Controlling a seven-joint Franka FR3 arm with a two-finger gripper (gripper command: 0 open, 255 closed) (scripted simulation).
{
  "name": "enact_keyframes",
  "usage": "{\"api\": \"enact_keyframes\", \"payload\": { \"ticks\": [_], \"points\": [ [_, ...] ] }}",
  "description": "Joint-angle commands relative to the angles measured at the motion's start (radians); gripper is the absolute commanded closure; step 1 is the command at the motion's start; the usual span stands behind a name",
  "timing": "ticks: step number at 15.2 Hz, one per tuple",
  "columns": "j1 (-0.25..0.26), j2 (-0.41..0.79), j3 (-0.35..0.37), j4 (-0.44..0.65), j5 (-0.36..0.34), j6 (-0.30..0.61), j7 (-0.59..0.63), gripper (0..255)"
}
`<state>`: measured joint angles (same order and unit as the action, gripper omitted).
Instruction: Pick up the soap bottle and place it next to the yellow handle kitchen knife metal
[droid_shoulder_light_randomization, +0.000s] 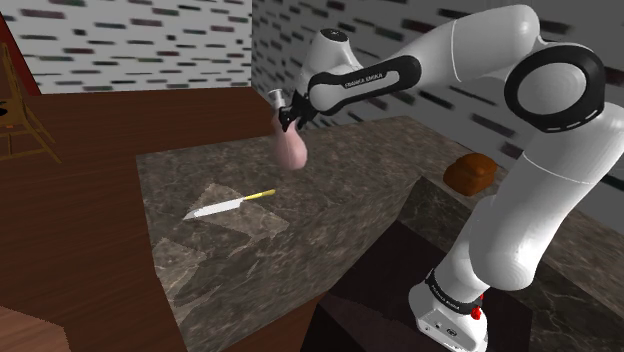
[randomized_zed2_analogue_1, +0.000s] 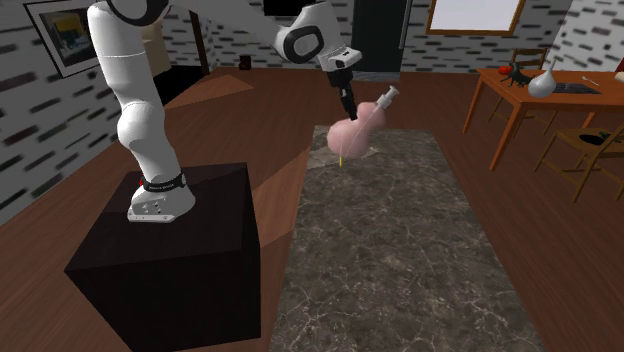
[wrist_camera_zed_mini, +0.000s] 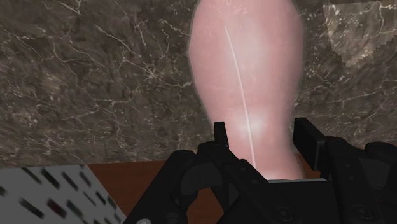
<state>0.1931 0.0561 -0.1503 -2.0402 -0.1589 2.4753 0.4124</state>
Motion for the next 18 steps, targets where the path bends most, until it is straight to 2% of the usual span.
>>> {"api": "enact_keyframes", "payload": {
  "ticks": [1,18],
  "points": [
    [-0.001,0.007,-0.001,-0.017,-0.002,0.027,0.004,255],
    [-0.004,0.127,-0.008,-0.111,-0.023,0.239,0.039,255]
  ]
}}
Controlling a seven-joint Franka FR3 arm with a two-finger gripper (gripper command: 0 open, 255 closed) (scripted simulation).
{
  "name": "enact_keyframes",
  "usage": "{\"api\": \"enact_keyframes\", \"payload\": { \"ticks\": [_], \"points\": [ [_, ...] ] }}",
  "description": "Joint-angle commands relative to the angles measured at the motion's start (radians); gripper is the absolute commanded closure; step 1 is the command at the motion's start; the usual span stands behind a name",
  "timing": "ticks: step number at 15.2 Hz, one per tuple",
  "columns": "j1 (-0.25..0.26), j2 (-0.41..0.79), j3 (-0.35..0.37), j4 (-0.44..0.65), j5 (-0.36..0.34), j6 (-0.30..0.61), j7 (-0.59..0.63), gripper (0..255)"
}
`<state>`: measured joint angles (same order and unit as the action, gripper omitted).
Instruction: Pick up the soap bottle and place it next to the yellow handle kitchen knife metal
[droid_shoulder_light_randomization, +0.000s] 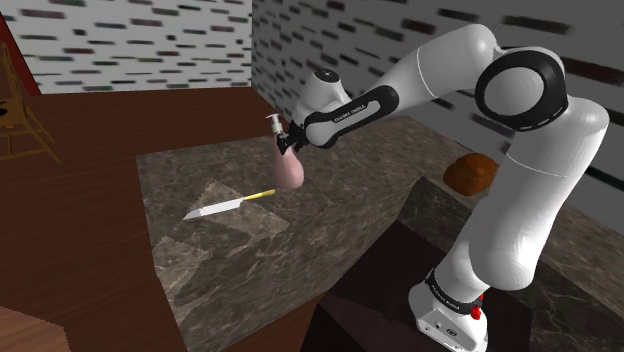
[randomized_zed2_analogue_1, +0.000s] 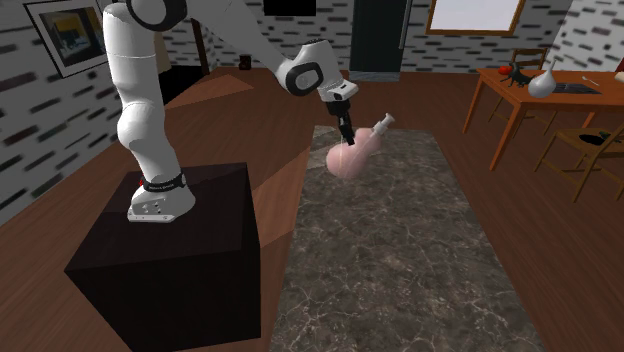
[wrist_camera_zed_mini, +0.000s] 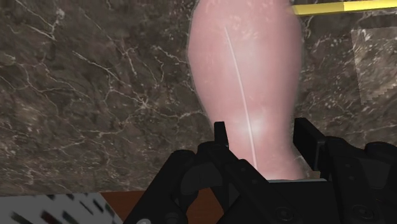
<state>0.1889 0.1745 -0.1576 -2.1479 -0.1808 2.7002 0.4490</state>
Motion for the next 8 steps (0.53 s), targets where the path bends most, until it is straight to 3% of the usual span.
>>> {"api": "enact_keyframes", "payload": {
  "ticks": [1,8],
  "points": [
    [0.000,0.017,-0.001,-0.006,-0.003,0.026,0.005,255],
    [0.000,0.036,-0.003,-0.013,-0.005,0.051,0.010,255]
  ]
}}
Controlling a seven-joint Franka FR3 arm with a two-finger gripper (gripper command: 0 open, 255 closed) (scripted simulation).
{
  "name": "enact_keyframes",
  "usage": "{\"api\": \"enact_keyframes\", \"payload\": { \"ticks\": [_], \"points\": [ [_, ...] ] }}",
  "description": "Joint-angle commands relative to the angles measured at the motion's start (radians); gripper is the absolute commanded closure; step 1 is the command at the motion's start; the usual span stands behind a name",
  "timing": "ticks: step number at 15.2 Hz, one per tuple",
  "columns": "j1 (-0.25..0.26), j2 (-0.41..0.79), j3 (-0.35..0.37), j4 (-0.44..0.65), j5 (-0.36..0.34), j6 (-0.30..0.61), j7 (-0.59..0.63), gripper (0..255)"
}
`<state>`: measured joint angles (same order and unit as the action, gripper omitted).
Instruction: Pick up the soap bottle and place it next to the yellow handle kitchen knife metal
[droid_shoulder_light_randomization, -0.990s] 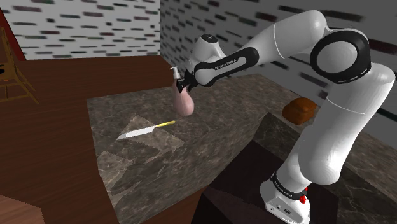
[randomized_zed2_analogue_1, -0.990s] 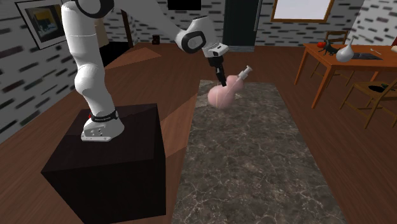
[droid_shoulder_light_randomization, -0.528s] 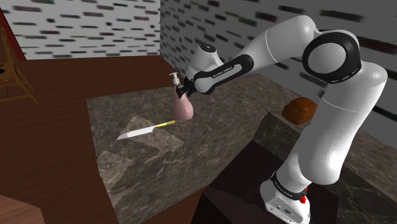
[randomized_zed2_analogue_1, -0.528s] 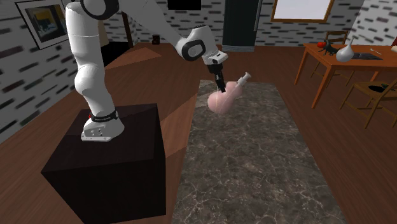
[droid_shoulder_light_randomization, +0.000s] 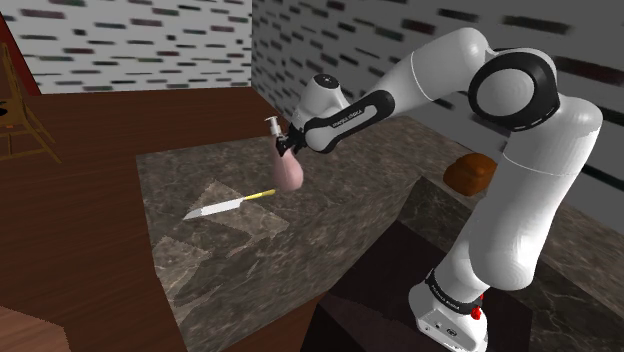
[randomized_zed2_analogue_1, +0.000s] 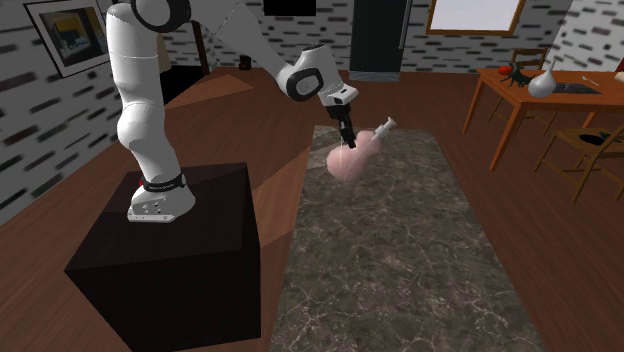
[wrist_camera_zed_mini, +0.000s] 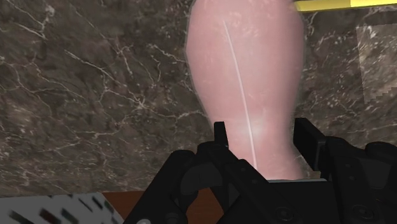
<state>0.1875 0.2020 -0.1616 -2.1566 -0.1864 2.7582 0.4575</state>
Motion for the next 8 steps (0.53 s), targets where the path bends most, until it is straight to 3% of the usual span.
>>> {"api": "enact_keyframes", "payload": {
  "ticks": [1,3,4,8],
  "points": [
    [0.001,0.008,0.001,-0.004,0.000,-0.007,0.001,255],
    [0.002,0.008,0.001,-0.004,0.000,-0.007,0.001,255],
    [0.001,0.007,0.001,-0.006,0.001,-0.007,0.000,0],
    [0.002,0.007,0.001,-0.004,0.000,-0.009,0.001,0]
  ]
}}
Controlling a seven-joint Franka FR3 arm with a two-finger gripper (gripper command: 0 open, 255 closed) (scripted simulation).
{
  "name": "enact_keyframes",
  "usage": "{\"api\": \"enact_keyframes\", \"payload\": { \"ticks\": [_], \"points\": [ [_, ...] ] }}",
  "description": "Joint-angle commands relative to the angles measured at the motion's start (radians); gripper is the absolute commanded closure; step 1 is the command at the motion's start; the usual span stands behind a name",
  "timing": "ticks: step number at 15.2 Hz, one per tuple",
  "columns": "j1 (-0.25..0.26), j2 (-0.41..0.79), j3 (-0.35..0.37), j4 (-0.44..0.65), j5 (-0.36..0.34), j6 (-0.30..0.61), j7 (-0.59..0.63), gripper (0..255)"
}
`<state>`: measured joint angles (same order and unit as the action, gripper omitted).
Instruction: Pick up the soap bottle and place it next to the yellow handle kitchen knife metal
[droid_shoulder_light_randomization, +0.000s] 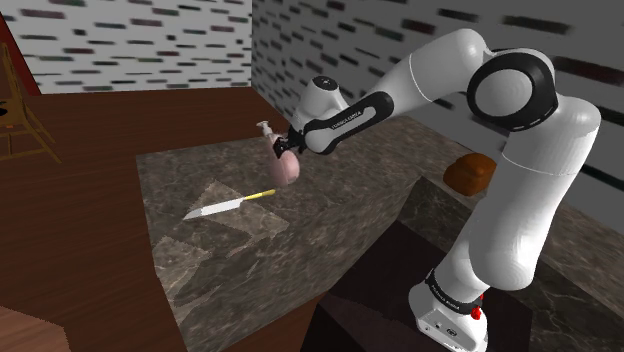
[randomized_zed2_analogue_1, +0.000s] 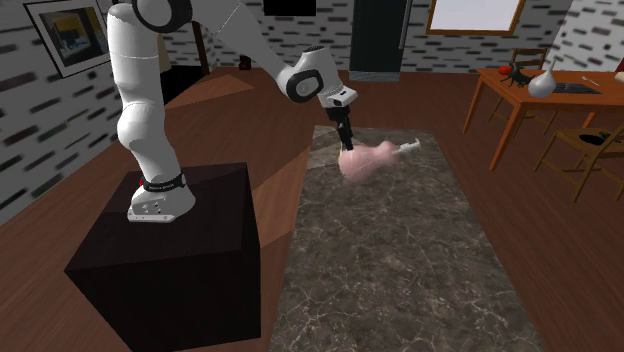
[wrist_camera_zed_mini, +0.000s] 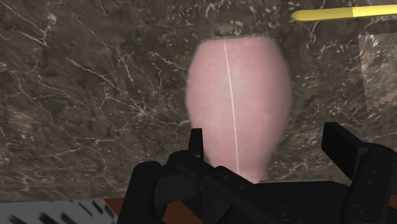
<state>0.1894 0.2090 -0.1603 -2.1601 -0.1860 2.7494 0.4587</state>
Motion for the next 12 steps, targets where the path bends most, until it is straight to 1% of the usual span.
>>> {"api": "enact_keyframes", "payload": {
  "ticks": [1,5,12],
  "points": [
    [0.000,0.001,0.000,-0.001,0.000,0.002,0.000,0],
    [0.013,-0.124,0.001,-0.034,-0.015,-0.091,0.009,0],
    [0.013,-0.124,0.001,-0.034,-0.015,-0.091,0.009,0]
  ]
}}
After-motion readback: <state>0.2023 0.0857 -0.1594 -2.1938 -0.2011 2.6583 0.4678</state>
